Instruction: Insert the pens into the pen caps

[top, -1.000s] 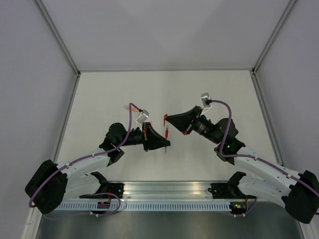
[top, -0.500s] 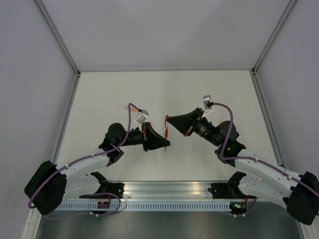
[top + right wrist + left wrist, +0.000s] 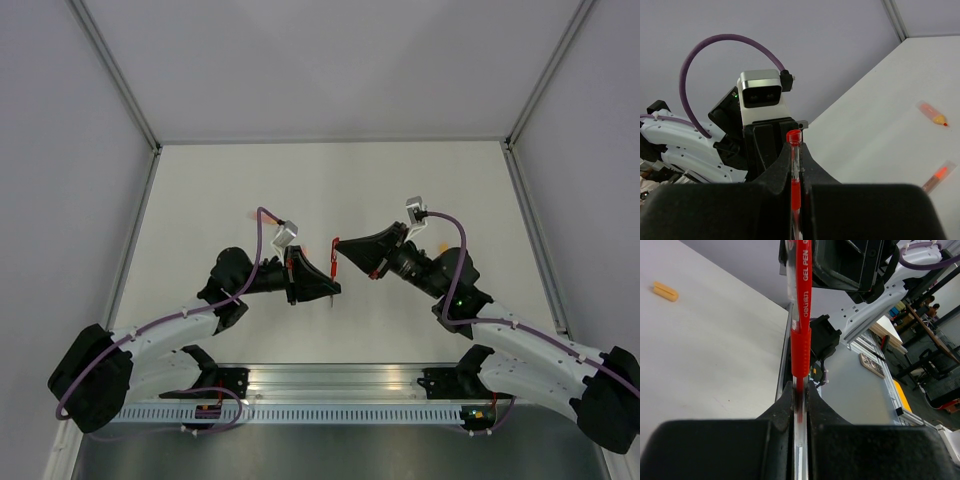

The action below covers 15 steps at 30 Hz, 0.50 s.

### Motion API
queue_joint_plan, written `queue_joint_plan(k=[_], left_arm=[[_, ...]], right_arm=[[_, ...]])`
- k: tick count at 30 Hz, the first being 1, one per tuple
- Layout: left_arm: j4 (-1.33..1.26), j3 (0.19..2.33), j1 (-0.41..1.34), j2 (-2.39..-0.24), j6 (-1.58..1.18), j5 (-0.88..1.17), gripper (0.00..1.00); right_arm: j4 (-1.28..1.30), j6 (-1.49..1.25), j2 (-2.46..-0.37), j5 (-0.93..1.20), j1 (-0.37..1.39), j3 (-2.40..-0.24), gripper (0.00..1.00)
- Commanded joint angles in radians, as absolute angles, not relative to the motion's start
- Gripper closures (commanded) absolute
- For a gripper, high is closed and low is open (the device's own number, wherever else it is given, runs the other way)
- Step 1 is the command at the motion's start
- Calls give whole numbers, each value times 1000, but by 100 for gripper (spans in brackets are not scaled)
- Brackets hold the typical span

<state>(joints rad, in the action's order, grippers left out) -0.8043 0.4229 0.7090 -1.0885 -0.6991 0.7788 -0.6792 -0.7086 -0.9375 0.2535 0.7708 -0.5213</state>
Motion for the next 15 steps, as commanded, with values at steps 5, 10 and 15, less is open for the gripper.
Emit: queue_joint_plan(k=[5,10,15], left_arm=[[-831,420,710,-1063,-675,779,98],[-831,420,710,-1062,-673,778,98],[-831,419,710,-1063,-673,776,98]], right_arm=[[-722,-690,-923,265,793,-479,100],[-701,-655,-908,246,818,-453,100],[-670,-623,-876,238,836,-446,97]])
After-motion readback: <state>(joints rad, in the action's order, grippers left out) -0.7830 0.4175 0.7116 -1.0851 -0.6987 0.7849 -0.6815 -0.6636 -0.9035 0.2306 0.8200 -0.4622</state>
